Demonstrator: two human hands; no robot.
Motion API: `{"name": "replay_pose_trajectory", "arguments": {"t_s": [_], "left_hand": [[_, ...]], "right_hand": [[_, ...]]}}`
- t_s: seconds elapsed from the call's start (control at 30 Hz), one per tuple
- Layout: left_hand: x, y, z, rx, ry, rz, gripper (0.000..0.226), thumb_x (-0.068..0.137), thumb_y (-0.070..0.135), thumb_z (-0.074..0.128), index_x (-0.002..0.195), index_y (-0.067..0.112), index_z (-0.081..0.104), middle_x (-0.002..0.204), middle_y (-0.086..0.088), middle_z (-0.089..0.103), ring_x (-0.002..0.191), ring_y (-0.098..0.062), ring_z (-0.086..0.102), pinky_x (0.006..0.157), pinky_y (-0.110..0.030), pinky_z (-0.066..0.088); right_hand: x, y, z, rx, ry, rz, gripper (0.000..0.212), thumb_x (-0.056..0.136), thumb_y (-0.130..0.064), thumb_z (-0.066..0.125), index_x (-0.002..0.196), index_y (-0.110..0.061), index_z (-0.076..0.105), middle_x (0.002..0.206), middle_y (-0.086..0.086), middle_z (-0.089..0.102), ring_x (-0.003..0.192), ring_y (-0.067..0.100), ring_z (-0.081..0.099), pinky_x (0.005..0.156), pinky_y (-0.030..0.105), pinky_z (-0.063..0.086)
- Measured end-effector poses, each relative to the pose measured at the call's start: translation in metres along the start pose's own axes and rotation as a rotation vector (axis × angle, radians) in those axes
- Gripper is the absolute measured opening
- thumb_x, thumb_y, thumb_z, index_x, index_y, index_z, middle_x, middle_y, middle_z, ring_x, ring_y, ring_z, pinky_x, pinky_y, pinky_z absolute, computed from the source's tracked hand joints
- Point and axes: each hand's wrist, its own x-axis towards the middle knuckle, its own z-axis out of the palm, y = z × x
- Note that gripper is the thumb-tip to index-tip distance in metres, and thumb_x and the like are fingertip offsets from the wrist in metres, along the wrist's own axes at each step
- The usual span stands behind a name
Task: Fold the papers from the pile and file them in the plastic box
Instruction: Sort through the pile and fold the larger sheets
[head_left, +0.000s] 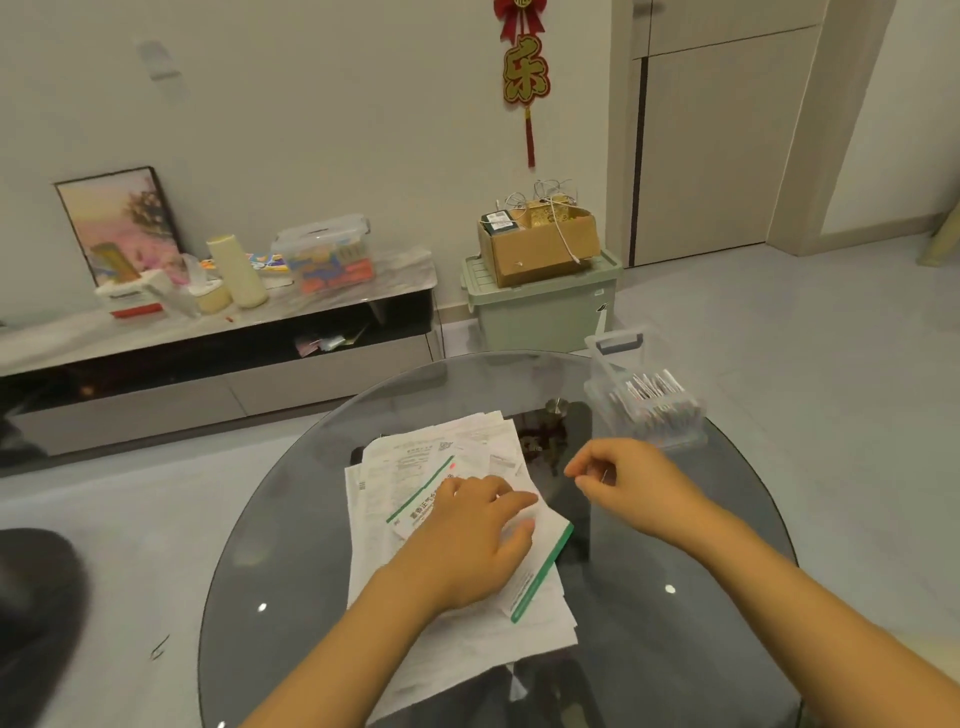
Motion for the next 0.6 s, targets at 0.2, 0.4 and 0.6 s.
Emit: {"name": "replay_pose_trajectory", "arguments": {"t_s": [0.2,0.4,0.6], "left_hand": [[-0.031,-0.022,0.028,0.016,-0.052,-0.048,0.063,0.088,0.064,0.039,0.143,0.036,0.027,0.148,0.011,0.026,0.132,-0.010,0.027,0.112,-0.033,0.026],[-0.031,-0.023,0.035,0.008,-0.070,-0.033,0.076,0.082,0.064,0.051,0.146,0.040,0.016,0.150,0.014,0.013,0.138,-0.010,0.013,0.115,-0.038,0.024],[-0.026,-0.022,0.036,0.046,-0.012,0.008,0.063,0.090,0.054,0.044,0.145,0.037,0.020,0.150,0.009,0.019,0.136,-0.011,0.017,0.113,-0.032,0.025]], "right_hand": [[-0.007,-0.005,0.017,-0.110,-0.191,-0.070,0.016,0.084,-0.020,0.062,0.096,-0.028,0.068,0.088,-0.012,0.059,0.079,0.005,0.058,0.075,0.021,0.050],[-0.003,-0.001,0.023,-0.219,-0.328,-0.121,0.033,0.079,-0.027,0.070,0.112,-0.031,0.064,0.108,-0.007,0.053,0.097,0.008,0.053,0.085,0.023,0.046],[0.004,0.001,0.027,-0.298,-0.351,-0.182,0.037,0.081,-0.032,0.069,0.116,-0.035,0.061,0.109,-0.009,0.050,0.098,0.006,0.048,0.087,0.021,0.044]]}}
